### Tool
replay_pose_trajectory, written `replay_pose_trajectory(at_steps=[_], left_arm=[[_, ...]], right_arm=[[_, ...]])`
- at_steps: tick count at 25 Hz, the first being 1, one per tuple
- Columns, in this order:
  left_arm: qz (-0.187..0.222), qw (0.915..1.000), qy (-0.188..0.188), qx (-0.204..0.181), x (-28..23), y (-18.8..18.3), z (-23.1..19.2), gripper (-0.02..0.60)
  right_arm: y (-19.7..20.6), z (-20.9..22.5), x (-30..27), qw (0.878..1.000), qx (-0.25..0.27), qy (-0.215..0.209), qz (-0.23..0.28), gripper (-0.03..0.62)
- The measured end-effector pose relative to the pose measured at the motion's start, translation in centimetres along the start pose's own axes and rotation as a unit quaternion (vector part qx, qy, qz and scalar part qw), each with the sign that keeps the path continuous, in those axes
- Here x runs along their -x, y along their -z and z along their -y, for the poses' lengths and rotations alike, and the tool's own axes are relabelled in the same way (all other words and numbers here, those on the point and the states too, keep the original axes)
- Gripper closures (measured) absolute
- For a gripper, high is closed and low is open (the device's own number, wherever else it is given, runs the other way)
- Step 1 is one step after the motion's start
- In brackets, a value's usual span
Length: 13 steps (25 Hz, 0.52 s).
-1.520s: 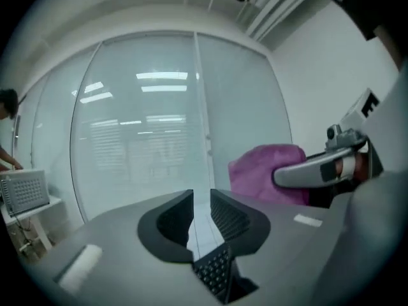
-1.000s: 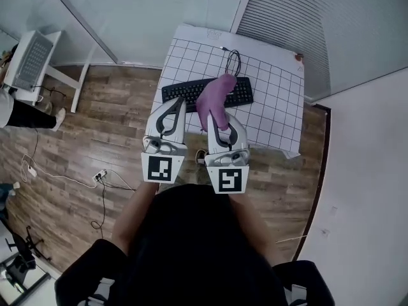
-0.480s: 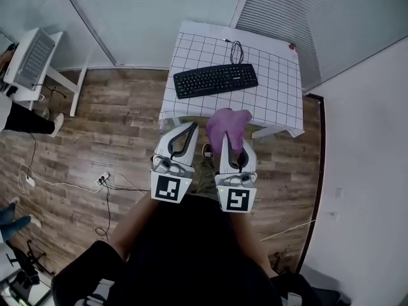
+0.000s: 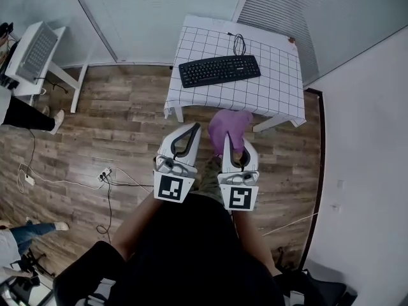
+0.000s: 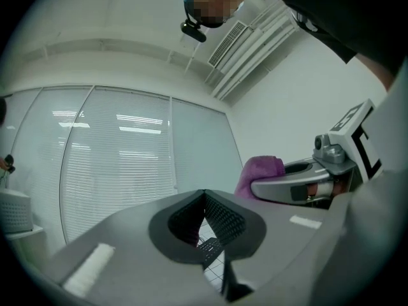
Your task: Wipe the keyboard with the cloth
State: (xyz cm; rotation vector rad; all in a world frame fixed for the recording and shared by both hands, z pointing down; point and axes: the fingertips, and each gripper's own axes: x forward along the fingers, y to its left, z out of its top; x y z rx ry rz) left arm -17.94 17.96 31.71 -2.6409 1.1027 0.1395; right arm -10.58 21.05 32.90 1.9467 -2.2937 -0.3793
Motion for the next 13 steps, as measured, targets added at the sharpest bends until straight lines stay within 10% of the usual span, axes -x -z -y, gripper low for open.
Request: replay_pose_trajectory(at_steps=[13], left_arm=[[0.002,1.0000,0.003,0.006,1.1,0.5,-0.3,0.584]], right_arm=[[-0.4,-1.8,0.0,1.000,0.015,-0.019,-0.008,0.546]])
